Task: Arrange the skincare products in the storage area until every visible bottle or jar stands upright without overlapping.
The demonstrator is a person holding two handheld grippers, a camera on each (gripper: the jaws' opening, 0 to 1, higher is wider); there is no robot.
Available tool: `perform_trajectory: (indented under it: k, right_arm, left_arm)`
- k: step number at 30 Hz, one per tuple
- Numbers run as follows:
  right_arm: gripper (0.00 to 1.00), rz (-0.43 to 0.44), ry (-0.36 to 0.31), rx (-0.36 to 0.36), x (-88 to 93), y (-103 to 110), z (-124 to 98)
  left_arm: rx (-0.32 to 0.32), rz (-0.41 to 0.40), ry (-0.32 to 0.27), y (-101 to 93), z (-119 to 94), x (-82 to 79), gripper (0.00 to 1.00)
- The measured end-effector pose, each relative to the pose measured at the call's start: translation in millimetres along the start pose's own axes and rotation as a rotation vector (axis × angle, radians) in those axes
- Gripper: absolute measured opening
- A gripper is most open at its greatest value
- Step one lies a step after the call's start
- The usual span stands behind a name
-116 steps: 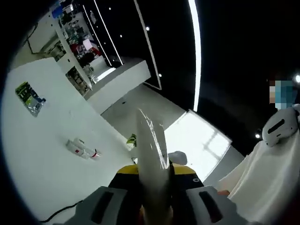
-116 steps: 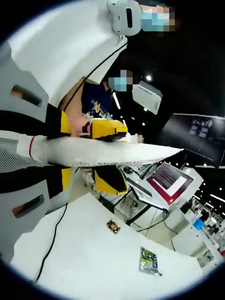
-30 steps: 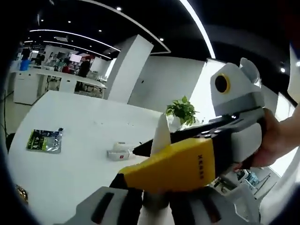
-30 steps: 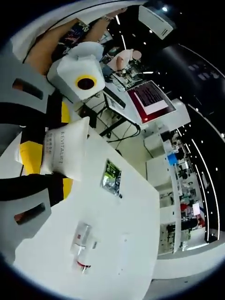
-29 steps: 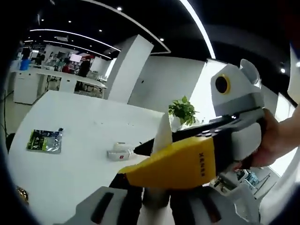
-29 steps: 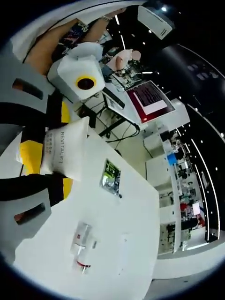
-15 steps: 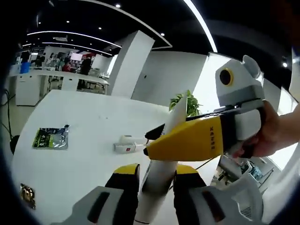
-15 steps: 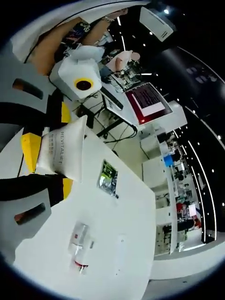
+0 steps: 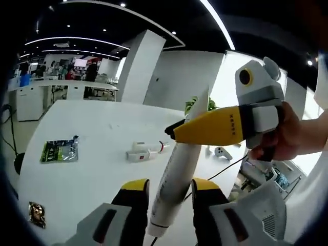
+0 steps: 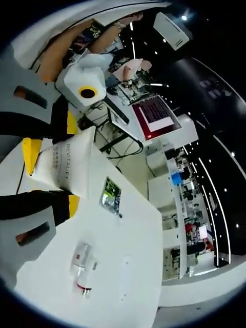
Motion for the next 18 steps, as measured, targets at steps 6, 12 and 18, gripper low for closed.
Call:
perform_trajectory:
  k: [6, 12, 18]
  right_arm:
    - [0.36, 0.003, -0.026, 0.0, 4.7, 4, -13]
    - [0.36, 0.006, -0.029, -0.002, 14.8, 8, -22]
    - [0.36, 0.012, -0.034, -0.01, 19.2, 10, -25]
  left_arm:
    - [0.007, 0.031, 0.01, -12.7, -3, 3.2, 0.37]
    - [0.012, 0.04, 0.024, -20.7, -7, 11.6, 0.38]
    - [0.031, 0.07, 0.05, -22.8, -12, 18.1, 0.38]
Point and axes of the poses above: the point that each gripper's makers call its tool centre point, and the gripper's own axes: z roughly forward along the fingers, y roughly to its left, x roughly out of its underside, the point moved 5 cm from there along -z, roughly backward along the fingers
